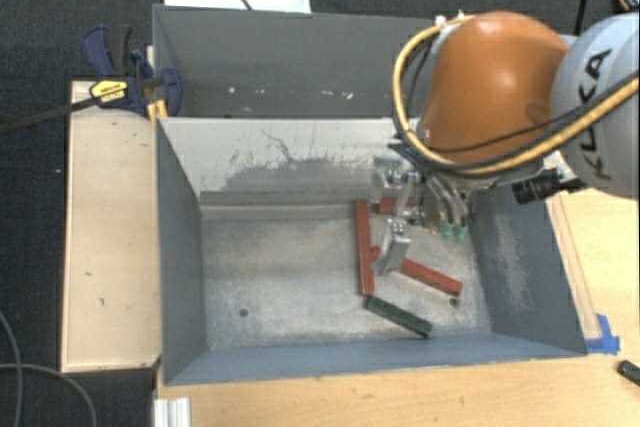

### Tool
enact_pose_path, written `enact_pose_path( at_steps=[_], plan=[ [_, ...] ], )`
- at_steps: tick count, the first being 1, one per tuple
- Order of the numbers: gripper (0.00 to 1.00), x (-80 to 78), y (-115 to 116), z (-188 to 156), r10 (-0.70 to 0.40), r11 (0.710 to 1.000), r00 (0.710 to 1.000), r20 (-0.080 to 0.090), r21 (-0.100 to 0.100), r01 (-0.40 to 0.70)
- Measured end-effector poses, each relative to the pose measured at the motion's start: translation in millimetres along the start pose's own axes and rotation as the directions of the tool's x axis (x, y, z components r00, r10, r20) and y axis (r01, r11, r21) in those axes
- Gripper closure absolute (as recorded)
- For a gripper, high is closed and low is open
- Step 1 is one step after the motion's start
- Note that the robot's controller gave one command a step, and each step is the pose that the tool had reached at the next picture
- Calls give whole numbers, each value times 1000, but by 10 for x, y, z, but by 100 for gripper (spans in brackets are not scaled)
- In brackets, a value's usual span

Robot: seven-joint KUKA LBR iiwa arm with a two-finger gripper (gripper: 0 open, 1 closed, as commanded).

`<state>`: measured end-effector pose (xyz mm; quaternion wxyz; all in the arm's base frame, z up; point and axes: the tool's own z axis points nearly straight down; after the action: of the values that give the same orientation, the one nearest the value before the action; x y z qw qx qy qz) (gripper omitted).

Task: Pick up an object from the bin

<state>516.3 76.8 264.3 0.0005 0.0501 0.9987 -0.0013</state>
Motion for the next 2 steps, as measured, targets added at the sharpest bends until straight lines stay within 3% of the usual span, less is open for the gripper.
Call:
enact_pose_path(
  at_steps=[1,2],
  plan=[
    [0,81,-643,1198,10,1000,1000,-8,0,-10],
    [0,-385,-924,1972,-160,987,987,1,-2,160]
  ],
)
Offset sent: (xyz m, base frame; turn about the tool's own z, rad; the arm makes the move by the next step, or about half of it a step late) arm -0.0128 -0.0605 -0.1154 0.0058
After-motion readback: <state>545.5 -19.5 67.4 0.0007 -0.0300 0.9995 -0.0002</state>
